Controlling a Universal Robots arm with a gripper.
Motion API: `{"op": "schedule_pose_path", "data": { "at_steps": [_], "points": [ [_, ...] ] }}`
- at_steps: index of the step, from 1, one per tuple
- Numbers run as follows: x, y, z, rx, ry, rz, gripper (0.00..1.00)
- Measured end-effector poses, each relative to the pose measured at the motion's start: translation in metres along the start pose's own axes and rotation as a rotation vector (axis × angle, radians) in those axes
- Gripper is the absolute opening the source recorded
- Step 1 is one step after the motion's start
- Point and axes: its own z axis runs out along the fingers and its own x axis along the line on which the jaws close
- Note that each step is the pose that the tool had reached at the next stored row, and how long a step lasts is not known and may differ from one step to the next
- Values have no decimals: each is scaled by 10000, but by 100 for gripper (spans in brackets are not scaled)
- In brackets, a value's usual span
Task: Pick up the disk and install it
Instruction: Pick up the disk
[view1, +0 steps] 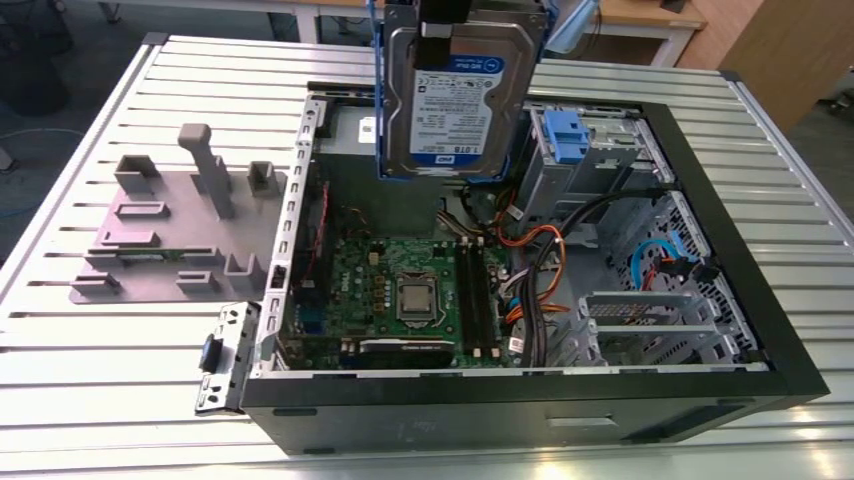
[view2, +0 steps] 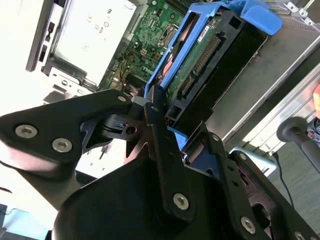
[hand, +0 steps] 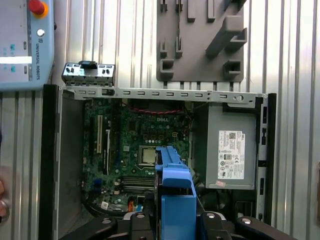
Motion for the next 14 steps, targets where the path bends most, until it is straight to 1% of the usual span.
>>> {"op": "schedule_pose_path", "data": {
  "at_steps": [14],
  "points": [
    [0, -35, 1, 0, 7, 0, 36]
  ]
}}
